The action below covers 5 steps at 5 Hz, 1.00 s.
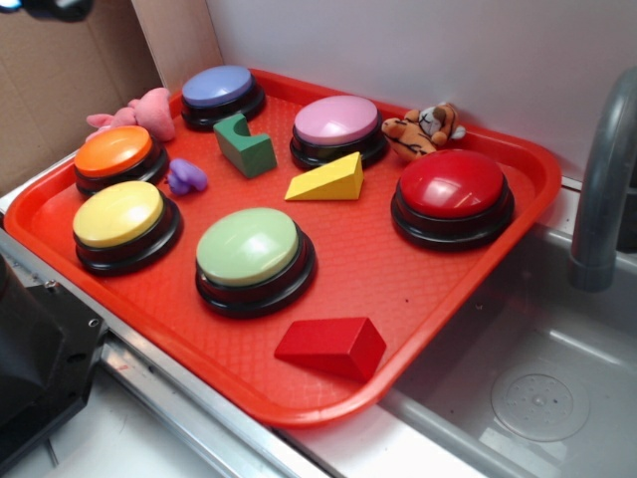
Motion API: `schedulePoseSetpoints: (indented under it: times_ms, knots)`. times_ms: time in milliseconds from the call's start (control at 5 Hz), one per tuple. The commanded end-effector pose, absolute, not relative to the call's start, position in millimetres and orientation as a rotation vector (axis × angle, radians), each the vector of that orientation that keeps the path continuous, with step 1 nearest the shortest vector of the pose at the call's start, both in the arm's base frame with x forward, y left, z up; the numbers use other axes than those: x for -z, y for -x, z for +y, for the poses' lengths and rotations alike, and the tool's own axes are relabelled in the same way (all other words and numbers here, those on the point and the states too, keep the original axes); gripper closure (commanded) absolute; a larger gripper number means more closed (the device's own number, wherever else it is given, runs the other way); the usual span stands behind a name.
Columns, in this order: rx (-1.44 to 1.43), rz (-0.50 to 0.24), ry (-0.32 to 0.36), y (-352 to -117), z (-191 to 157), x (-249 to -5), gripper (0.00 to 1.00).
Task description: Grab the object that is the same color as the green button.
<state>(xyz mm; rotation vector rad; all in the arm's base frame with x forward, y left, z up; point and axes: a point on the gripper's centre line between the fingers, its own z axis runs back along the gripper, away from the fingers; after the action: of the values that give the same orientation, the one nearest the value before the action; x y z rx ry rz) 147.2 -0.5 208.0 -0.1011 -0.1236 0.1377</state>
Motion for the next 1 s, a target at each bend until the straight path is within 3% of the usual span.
schedulePoseSetpoints:
  times_ms: [0,400,800]
  knots:
    - [-0.350,-0.162,0.137,-196,45,-163,0.00]
    - [-0.544,-0.183,0.134,-241,78,-120,0.00]
    - [-0.635,-0.181,0.112,-277,85,-93,0.00]
